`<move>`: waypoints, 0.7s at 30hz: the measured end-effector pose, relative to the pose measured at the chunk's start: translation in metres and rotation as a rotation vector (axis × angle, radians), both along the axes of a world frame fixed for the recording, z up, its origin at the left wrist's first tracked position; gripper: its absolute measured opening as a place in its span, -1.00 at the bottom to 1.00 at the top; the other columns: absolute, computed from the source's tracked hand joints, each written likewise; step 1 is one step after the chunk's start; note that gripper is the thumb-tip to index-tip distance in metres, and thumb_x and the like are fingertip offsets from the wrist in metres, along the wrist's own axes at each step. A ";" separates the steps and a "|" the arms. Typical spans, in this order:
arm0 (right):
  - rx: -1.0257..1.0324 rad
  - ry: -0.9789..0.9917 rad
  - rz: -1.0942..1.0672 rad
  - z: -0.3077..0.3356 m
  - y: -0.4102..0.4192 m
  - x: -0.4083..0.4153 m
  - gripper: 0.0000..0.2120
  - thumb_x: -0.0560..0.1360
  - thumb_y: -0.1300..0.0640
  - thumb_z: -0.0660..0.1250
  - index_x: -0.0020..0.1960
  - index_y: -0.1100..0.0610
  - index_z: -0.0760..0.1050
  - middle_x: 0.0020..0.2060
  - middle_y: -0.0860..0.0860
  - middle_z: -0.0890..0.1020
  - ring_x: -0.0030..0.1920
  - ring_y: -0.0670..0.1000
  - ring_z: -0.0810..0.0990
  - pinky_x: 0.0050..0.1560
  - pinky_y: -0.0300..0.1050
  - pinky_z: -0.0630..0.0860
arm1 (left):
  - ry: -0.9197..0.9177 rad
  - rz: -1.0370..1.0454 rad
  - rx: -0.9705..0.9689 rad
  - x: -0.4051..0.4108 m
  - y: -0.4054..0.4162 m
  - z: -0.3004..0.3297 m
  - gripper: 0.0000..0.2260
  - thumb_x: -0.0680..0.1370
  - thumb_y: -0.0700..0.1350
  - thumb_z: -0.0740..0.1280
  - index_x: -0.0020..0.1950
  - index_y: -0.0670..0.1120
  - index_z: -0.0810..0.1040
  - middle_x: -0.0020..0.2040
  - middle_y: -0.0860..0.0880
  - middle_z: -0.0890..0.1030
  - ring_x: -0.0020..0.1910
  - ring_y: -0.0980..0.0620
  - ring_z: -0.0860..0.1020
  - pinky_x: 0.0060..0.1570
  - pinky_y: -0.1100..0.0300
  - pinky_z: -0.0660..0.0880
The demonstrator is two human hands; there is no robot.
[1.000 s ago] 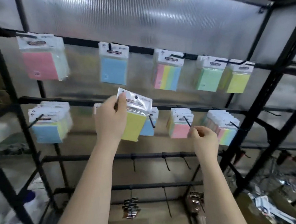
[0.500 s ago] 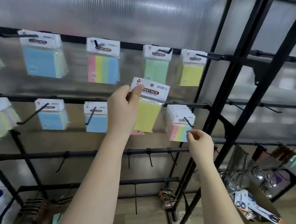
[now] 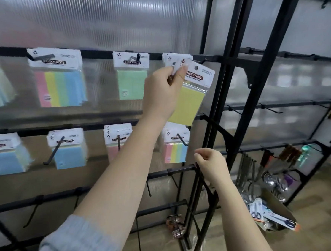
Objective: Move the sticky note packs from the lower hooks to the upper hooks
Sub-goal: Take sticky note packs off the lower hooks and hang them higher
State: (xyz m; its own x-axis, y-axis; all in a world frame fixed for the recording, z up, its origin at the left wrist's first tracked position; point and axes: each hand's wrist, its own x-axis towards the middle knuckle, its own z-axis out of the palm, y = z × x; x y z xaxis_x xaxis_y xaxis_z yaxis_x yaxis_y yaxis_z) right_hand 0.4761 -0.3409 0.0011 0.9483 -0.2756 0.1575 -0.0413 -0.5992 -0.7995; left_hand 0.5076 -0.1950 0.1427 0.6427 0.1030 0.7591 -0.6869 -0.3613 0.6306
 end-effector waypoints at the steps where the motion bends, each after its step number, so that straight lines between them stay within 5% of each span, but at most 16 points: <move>1: 0.006 -0.003 -0.003 0.000 -0.002 0.003 -0.76 0.54 0.17 0.24 0.15 0.13 0.59 -0.04 -0.05 0.62 0.06 -0.06 0.57 -0.02 -0.27 0.37 | -0.003 -0.019 -0.002 0.006 -0.004 0.003 -0.59 0.59 0.01 0.26 -0.41 -0.10 0.30 -0.49 0.06 0.27 -0.50 0.16 0.22 -0.46 0.27 0.11; 6: 0.009 -0.027 -0.030 -0.001 -0.009 0.023 -0.76 0.55 0.17 0.25 0.17 0.13 0.58 0.04 -0.02 0.64 -0.01 -0.11 0.52 -0.03 -0.27 0.36 | -0.053 -0.046 -0.021 0.034 -0.024 0.014 -0.56 0.59 0.03 0.25 -0.31 -0.29 0.48 -0.39 -0.18 0.52 -0.44 0.02 0.35 -0.42 0.13 0.23; 10: 0.019 -0.042 -0.035 0.001 -0.011 0.042 -0.77 0.55 0.17 0.24 0.15 0.13 0.58 0.00 -0.04 0.63 -0.04 -0.11 0.52 -0.19 -0.37 0.37 | -0.055 -0.012 -0.021 0.052 -0.032 0.012 -0.57 0.59 0.00 0.25 -0.42 -0.18 0.33 -0.49 -0.08 0.34 -0.46 0.09 0.22 -0.42 0.18 0.14; 13: 0.040 -0.040 -0.026 0.001 -0.010 0.053 -0.77 0.55 0.16 0.24 0.16 0.13 0.58 0.01 -0.03 0.64 -0.04 -0.12 0.52 -0.13 -0.31 0.37 | -0.057 0.017 -0.016 0.058 -0.033 0.007 -0.56 0.57 -0.05 0.27 -0.45 -0.05 0.19 -0.53 0.04 0.21 -0.50 0.09 0.16 -0.48 0.25 0.06; 21: 0.048 0.007 0.009 -0.007 -0.006 0.067 -0.80 0.55 0.18 0.23 0.08 0.12 0.60 -0.13 -0.06 0.61 -0.10 -0.12 0.54 -0.33 -0.47 0.32 | -0.019 0.057 -0.028 0.073 -0.032 0.004 -0.52 0.57 -0.10 0.28 -0.47 -0.03 0.10 -0.56 0.04 0.14 -0.55 0.11 0.20 -0.53 0.26 0.10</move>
State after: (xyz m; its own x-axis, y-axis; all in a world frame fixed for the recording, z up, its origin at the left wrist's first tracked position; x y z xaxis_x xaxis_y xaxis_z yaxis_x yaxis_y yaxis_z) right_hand 0.5432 -0.3473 -0.0056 0.9517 -0.2743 0.1377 -0.0420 -0.5608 -0.8269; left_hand 0.5805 -0.2267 0.1469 0.6204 0.1604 0.7677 -0.6779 -0.3825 0.6278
